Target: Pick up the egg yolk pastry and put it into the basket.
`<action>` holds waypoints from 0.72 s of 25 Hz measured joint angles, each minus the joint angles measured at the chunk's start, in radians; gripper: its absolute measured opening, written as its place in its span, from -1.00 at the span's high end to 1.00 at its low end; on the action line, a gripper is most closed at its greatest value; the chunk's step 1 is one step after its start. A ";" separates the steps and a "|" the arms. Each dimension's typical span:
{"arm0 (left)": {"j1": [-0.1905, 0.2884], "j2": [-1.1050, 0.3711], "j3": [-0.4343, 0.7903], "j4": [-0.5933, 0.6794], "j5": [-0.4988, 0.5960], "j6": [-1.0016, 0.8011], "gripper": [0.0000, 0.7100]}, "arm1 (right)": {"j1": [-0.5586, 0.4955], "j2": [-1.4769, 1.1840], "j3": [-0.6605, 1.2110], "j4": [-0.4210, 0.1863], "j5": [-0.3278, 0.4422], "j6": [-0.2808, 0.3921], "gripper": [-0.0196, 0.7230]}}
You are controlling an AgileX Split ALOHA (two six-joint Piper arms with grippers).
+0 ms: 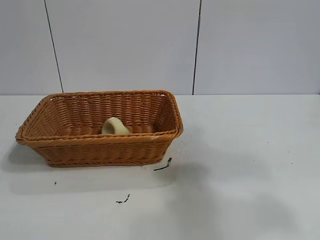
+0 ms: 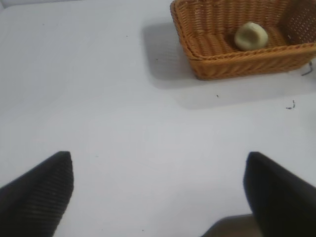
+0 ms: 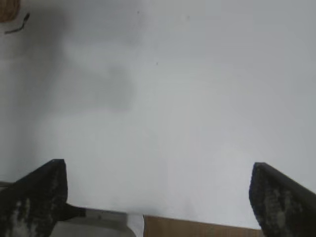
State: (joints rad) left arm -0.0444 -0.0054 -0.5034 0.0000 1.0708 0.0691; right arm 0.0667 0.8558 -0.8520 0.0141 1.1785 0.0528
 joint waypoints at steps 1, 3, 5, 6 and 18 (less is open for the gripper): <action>0.000 0.000 0.000 0.000 0.000 0.000 -0.96 | 0.000 -0.059 0.048 -0.004 -0.031 0.000 -0.92; 0.000 0.000 0.000 0.000 0.000 0.000 -0.96 | 0.000 -0.202 0.153 -0.006 -0.100 0.000 -0.92; 0.000 0.000 0.000 0.000 0.000 0.000 -0.96 | 0.000 -0.329 0.233 -0.006 -0.143 -0.001 -0.92; 0.000 0.000 0.000 0.000 0.000 0.000 -0.96 | 0.000 -0.394 0.269 -0.006 -0.156 -0.001 -0.92; 0.000 0.000 0.000 0.000 0.000 0.000 -0.96 | 0.000 -0.849 0.363 -0.007 -0.148 -0.001 -0.92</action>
State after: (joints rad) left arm -0.0444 -0.0054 -0.5034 0.0000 1.0708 0.0691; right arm 0.0667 0.0068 -0.4891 0.0073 1.0305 0.0521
